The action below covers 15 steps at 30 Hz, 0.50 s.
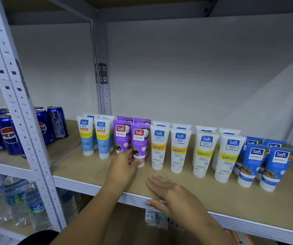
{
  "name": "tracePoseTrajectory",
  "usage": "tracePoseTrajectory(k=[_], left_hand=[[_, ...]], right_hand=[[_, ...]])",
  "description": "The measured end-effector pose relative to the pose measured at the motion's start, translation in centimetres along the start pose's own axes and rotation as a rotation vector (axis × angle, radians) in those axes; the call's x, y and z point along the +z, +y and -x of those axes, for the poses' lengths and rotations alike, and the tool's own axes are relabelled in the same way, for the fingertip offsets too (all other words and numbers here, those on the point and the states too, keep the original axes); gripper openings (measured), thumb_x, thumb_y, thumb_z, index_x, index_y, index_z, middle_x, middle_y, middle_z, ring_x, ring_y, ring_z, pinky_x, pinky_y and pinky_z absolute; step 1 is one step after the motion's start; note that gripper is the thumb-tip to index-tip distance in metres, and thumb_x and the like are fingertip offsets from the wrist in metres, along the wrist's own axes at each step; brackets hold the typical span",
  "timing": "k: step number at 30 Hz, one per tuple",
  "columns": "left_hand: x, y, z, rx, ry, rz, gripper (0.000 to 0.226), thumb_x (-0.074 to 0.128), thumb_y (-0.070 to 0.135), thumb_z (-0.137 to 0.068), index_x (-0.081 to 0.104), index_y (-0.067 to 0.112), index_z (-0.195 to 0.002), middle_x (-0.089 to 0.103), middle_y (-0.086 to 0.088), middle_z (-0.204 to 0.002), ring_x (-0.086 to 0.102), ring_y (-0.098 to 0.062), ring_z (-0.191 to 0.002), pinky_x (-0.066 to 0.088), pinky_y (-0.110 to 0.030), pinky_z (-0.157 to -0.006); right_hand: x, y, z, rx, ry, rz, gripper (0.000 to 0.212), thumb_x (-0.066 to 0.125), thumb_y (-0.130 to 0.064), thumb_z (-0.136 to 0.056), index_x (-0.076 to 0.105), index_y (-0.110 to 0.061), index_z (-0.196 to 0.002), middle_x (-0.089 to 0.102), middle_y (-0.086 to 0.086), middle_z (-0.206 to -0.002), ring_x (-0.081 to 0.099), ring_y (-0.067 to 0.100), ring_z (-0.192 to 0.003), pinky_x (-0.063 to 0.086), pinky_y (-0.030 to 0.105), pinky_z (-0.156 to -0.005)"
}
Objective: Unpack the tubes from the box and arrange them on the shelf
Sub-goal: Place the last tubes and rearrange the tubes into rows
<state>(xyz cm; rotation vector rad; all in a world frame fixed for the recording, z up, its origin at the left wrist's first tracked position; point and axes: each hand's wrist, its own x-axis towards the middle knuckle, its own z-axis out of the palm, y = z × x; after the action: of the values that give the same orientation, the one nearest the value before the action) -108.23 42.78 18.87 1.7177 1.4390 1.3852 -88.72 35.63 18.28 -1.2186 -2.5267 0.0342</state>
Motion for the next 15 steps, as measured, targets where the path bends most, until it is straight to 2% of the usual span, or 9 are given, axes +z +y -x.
tracePoseTrajectory(k=[2, 4, 11, 15], left_hand=[[0.12, -0.18, -0.10, 0.017, 0.005, -0.014, 0.031, 0.071, 0.004, -0.087, 0.068, 0.013, -0.117, 0.074, 0.011, -0.105, 0.067, 0.007, -0.096, 0.052, -0.012, -0.086], [0.16, -0.38, -0.22, 0.028, 0.000, -0.024, 0.031, 0.070, 0.006, -0.088, 0.068, 0.014, -0.118, 0.074, 0.012, -0.107, 0.067, 0.005, -0.098, 0.053, -0.016, -0.089], [0.25, -0.44, -0.45, 0.050, -0.007, -0.034, 0.033, 0.071, 0.008, -0.088, 0.067, 0.015, -0.120, 0.072, 0.010, -0.111, 0.066, 0.005, -0.101, 0.051, -0.014, -0.089], [0.29, -0.60, -0.50, 0.042, -0.003, -0.022, 0.035, 0.071, 0.010, -0.088, 0.066, 0.014, -0.122, 0.073, 0.009, -0.112, 0.067, 0.002, -0.102, 0.052, -0.018, -0.090]], right_hand=[[0.22, -0.03, 0.20, 0.012, 0.025, 0.039, 0.069, 0.018, -0.067, -0.094, 0.061, -0.025, -0.129, 0.062, -0.010, -0.133, 0.056, 0.006, -0.124, 0.024, 0.022, -0.111], [0.26, -0.06, 0.26, 0.024, 0.021, 0.038, 0.066, 0.018, -0.065, -0.096, 0.065, -0.026, -0.123, 0.065, -0.012, -0.127, 0.060, 0.004, -0.119, 0.028, 0.019, -0.108], [-0.02, -0.17, 0.32, 0.039, 0.011, 0.089, 0.067, 0.016, -0.063, -0.096, 0.064, -0.026, -0.124, 0.065, -0.012, -0.128, 0.060, 0.004, -0.119, 0.021, 0.017, -0.110], [0.20, 0.29, 0.12, -0.004, 0.011, 0.039, 0.076, 0.018, -0.069, -0.090, 0.053, -0.023, -0.139, 0.051, -0.008, -0.145, 0.045, 0.008, -0.136, 0.008, 0.026, -0.116]])
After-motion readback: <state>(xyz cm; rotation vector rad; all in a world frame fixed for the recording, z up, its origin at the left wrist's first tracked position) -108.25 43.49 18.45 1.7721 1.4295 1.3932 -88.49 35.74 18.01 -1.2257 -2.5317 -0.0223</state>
